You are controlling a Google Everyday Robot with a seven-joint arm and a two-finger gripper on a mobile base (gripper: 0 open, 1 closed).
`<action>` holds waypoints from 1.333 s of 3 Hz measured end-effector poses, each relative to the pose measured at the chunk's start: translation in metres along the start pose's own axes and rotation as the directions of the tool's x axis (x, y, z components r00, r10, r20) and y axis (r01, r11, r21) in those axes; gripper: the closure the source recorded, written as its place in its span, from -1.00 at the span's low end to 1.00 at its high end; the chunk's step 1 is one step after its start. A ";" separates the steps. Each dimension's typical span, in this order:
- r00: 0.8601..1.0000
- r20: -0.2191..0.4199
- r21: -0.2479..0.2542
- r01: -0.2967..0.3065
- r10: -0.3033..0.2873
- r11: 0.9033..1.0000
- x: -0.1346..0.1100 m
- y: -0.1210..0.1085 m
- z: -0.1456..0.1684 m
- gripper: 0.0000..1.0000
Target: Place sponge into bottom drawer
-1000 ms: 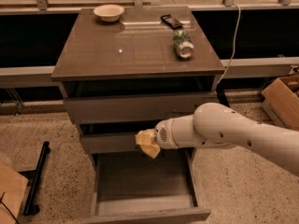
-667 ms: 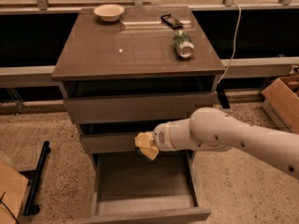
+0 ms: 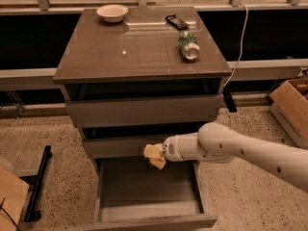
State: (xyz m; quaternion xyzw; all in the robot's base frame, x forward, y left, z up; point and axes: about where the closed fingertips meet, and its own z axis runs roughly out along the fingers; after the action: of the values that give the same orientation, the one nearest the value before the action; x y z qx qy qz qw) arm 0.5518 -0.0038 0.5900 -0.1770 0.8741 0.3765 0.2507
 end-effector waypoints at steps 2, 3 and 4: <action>0.998 -0.002 -0.090 -0.061 0.061 0.994 0.042 -0.097 0.052 1.00; 0.996 -0.004 -0.105 -0.088 0.088 0.991 0.052 -0.105 0.064 1.00; 0.996 -0.013 -0.077 -0.090 0.090 0.993 0.058 -0.110 0.071 1.00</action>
Offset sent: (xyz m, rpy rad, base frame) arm 0.0496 -0.0583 -0.1929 0.1666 0.1044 -0.0072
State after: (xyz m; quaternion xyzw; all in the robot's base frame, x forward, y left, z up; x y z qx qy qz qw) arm 0.5806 -0.0295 0.4521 -0.1488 0.8671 0.4202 0.2222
